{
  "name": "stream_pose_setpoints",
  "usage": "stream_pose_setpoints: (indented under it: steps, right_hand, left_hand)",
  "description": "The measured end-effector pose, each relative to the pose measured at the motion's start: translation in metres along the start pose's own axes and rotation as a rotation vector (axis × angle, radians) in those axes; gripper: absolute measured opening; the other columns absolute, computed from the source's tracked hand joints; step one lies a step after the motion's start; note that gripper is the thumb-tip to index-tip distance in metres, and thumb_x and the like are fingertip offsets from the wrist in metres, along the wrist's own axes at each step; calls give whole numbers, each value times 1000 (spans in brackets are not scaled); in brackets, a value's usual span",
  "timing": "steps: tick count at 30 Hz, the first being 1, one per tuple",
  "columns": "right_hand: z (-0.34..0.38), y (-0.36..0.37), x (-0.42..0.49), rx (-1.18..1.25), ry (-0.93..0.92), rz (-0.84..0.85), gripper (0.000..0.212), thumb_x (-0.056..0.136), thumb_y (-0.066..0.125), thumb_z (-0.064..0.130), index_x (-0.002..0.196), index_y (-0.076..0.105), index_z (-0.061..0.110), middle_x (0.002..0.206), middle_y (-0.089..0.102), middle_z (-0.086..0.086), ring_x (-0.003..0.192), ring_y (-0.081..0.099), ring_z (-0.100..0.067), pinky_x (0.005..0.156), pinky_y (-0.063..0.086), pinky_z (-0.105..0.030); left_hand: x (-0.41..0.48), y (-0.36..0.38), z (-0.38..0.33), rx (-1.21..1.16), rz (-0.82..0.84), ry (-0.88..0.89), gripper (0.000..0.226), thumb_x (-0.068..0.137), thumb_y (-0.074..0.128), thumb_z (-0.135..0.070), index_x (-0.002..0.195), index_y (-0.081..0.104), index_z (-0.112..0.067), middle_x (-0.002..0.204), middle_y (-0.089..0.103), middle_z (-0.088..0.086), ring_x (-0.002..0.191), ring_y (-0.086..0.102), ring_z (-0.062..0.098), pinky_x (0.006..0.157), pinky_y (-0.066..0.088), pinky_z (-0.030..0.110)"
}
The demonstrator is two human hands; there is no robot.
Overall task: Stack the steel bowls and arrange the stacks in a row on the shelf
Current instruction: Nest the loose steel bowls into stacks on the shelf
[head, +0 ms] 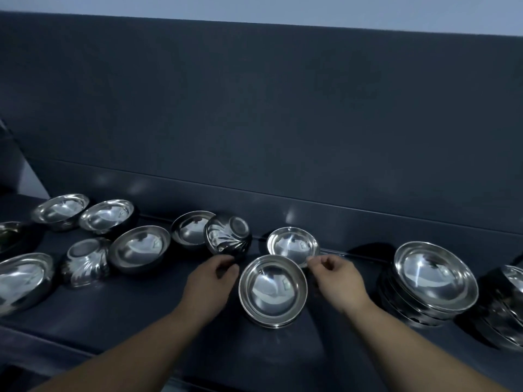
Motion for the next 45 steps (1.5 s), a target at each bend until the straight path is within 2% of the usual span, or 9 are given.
stream_pose_setpoints:
  steps: [3,7,11,17,25,33,36,40,45]
  right_hand:
    - [5,-3,12,-1,23,-50,16,87,67,33,94,65,19,91,68,3,91,64,-19,84,47,-28]
    - [-2,8,32,142,159,5,38,84,70,33,117,62,15,111,69,-1,98,65,-21,92,54,-41]
    - [-7,19,43,324,305,162,19,92,61,19,110,63,12,94,71,-10,75,64,-23,74,57,-40]
    - [-4,20,44,418,339,166,9,93,58,8,100,63,11,86,71,-12,72,65,-26,58,54,-31]
    - [3,-1,28,550,274,65,10,95,58,13,103,62,11,91,72,-13,78,68,-26,67,55,-35]
    - [18,-27,-7,642,233,-43,24,95,57,15,118,58,7,103,70,-18,75,68,-24,59,55,-31]
    - [24,-38,-15,633,203,-99,29,95,56,16,122,56,6,103,70,-20,77,69,-26,59,55,-32]
    - [34,-48,-24,625,138,-144,23,93,54,15,114,61,7,103,69,-22,83,67,-29,58,55,-32]
    - [51,-41,-41,560,99,-64,14,92,56,13,102,66,11,81,71,-12,63,66,-21,56,52,-31]
  left_hand:
    - [18,-10,1,-45,-218,-12,37,85,68,-27,119,59,-15,114,63,2,100,61,16,85,43,25]
    - [39,-7,1,-244,-165,-321,45,84,68,-39,117,58,-10,111,63,0,102,59,21,85,44,30]
    - [49,6,2,-605,10,-464,15,92,61,-34,91,63,-19,94,65,-4,96,58,20,95,47,38]
    - [54,8,-2,-832,59,-489,7,98,53,-19,96,59,-15,105,65,7,100,61,25,86,49,35]
    - [38,-14,-34,-560,132,-85,8,96,55,-15,92,62,-18,86,67,-2,81,62,12,77,55,30]
    - [-10,-42,-41,37,163,613,17,84,67,-34,99,72,-32,88,64,-30,91,58,-17,80,39,0]
    - [-19,-37,-32,177,235,763,34,83,54,-46,115,55,-36,94,66,-24,94,56,-10,84,40,3]
    - [-23,-31,-22,315,272,881,24,85,52,-42,107,58,-38,94,66,-17,90,58,0,81,51,24]
    - [-23,-26,-5,371,257,913,20,85,52,-41,104,59,-41,114,50,-20,108,51,1,88,49,24]
Point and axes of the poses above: each hand's wrist, its own x-axis towards the middle knuckle, its own y-axis out of the palm, z = x × y, the point moved 1 cm from there along x, towards the middle knuckle
